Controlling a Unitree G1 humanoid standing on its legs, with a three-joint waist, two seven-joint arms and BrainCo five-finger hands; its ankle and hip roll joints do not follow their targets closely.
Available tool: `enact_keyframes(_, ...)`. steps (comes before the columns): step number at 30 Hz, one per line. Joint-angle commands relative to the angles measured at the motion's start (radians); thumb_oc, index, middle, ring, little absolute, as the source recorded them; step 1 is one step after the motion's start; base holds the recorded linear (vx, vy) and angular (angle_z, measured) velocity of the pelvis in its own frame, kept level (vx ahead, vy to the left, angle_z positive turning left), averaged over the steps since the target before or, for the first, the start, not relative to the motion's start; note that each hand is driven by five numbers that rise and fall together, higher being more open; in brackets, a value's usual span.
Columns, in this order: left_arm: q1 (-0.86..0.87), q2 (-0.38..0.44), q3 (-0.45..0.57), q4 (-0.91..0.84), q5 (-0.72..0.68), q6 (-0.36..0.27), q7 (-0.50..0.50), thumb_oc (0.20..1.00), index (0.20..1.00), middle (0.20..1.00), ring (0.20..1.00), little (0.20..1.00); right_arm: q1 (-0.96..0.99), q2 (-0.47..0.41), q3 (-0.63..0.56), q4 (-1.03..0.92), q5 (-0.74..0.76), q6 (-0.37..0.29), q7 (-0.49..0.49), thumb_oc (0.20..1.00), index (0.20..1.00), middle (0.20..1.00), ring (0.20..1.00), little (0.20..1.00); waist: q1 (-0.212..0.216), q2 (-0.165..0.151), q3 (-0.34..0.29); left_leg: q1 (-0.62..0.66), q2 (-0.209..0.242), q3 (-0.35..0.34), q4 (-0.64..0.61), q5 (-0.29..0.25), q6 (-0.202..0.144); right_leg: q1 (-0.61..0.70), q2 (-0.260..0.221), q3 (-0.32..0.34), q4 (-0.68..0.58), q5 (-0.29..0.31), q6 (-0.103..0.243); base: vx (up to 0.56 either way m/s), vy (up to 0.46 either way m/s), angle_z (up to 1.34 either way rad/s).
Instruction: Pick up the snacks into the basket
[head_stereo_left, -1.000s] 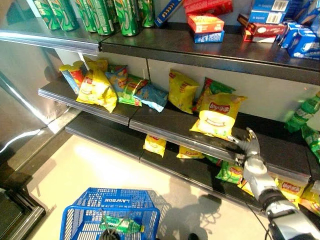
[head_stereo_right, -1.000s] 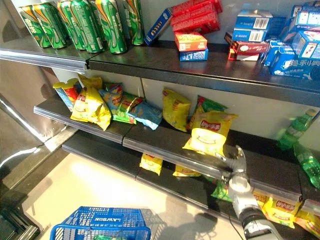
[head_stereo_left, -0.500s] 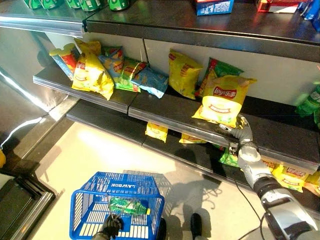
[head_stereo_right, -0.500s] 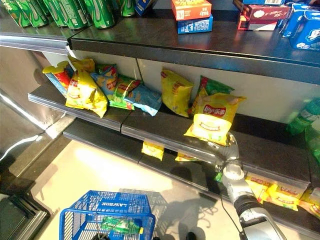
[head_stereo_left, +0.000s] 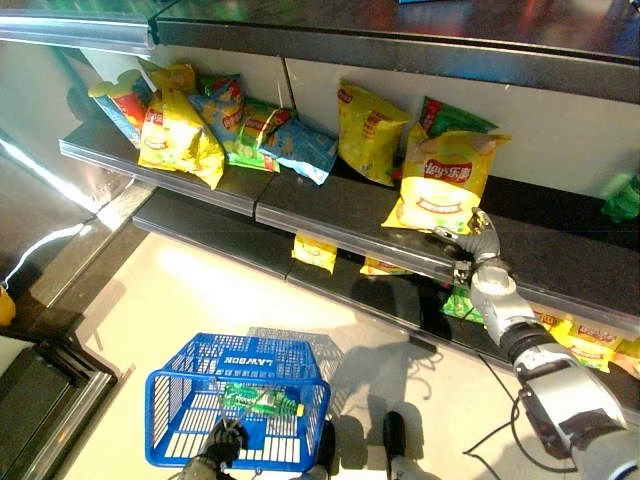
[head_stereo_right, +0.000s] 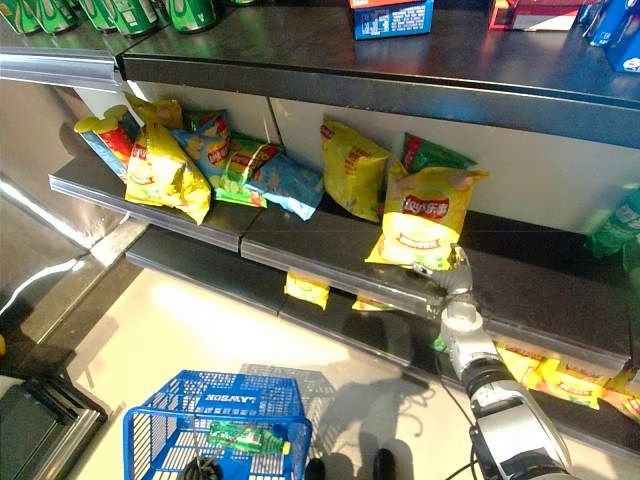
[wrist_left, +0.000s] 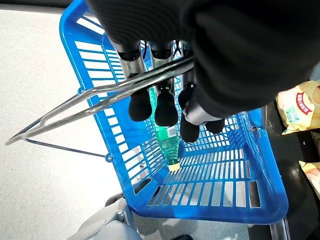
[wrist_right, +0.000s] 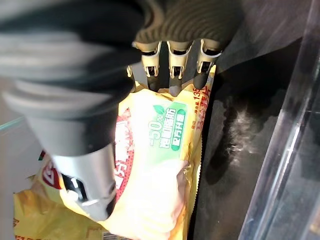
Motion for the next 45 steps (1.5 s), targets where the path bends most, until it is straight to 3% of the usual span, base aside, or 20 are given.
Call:
enact_keyframes(1,0.096,0.093,-0.053,0.04,0.007,0.024,0.009,0.2,0.2,0.2,0.2,0.2,-0.069,-0.042,0.057,-0.018,0.014,-0.03,0.005,1.0,1.0,1.0,1.0,1.0,0.016,-0.049,-0.028,-0.065,-0.026,-0.012,0.081,-0.059,-0.037,-0.03,-0.105,0.034,0.101,-0.106,0.138,0.01,-0.006,0.04)
enact_keyframes(15,0.085,0.088,-0.063,0.045,0.012,0.023,0.018,0.2,0.2,0.2,0.2,0.2,-0.095,-0.037,0.076,-0.002,-0.02,-0.029,-0.004,1.0,1.0,1.0,1.0,1.0,0.019,-0.04,-0.027,-0.073,-0.03,-0.026,0.085,-0.059,-0.038,-0.036,-0.109,0.026,0.113,-0.114,0.137,0.01,-0.005,0.04)
enact_keyframes(17,0.085,0.086,-0.064,0.046,0.012,0.023,0.019,0.2,0.2,0.2,0.2,0.2,-0.096,-0.032,0.078,0.002,-0.019,-0.028,-0.002,0.805,0.805,0.805,0.805,0.805,0.019,-0.04,-0.026,-0.073,-0.031,-0.026,0.087,-0.06,-0.038,-0.036,-0.109,0.028,0.115,-0.115,0.136,0.0,0.0,0.0)
enact_keyframes(18,0.084,0.086,-0.064,0.046,0.012,0.023,0.019,0.2,0.2,0.2,0.2,0.2,-0.097,-0.032,0.08,0.002,-0.018,-0.028,-0.002,0.57,0.57,0.57,0.57,0.57,0.019,-0.04,-0.026,-0.073,-0.031,-0.026,0.087,-0.061,-0.037,-0.036,-0.109,0.028,0.115,-0.115,0.136,0.0,0.0,0.0)
enact_keyframes(19,0.085,0.085,-0.064,0.047,0.011,0.024,0.018,0.2,0.2,0.2,0.2,0.2,-0.099,-0.033,0.083,0.007,-0.019,-0.027,0.001,0.244,0.244,0.244,0.244,0.244,0.019,-0.04,-0.027,-0.072,-0.032,-0.025,0.087,-0.062,-0.037,-0.035,-0.109,0.03,0.115,-0.116,0.136,0.0,0.0,0.0)
enact_keyframes(20,0.085,0.085,-0.064,0.047,0.011,0.024,0.018,0.2,0.2,0.2,0.2,0.2,-0.099,-0.033,0.083,0.007,-0.019,-0.027,0.002,0.2,0.2,0.2,0.2,0.2,0.019,-0.04,-0.026,-0.072,-0.032,-0.025,0.087,-0.062,-0.037,-0.034,-0.109,0.03,0.114,-0.116,0.136,0.0,0.0,0.0)
enact_keyframes(32,0.085,0.081,-0.044,0.057,-0.006,0.027,0.017,0.2,0.2,0.2,0.2,0.2,-0.069,0.003,0.089,-0.004,0.002,-0.026,0.026,0.2,0.2,0.2,0.2,0.2,0.017,-0.054,-0.034,-0.07,-0.033,-0.017,0.111,-0.077,-0.036,-0.027,-0.111,0.042,0.106,-0.108,0.136,0.0,0.0,0.0)
enact_keyframes(44,0.093,0.086,-0.004,0.065,-0.007,0.033,0.013,0.2,0.2,0.2,0.2,0.2,0.045,0.05,0.109,-0.138,-0.002,-0.023,0.068,0.2,0.2,0.2,0.2,0.2,0.009,-0.081,-0.043,-0.065,-0.02,-0.002,0.131,-0.087,-0.036,-0.015,-0.106,0.057,0.1,-0.1,0.135,0.0,0.001,-0.01)
enact_keyframes(45,0.093,0.087,-0.001,0.064,-0.008,0.034,0.013,0.2,0.2,0.2,0.2,0.2,0.052,0.052,0.106,-0.145,0.0,-0.026,0.07,0.498,0.498,0.498,0.498,0.498,0.009,-0.083,-0.044,-0.064,-0.021,-0.002,0.133,-0.088,-0.036,-0.014,-0.105,0.057,0.1,-0.1,0.135,0.0,0.0,0.0)
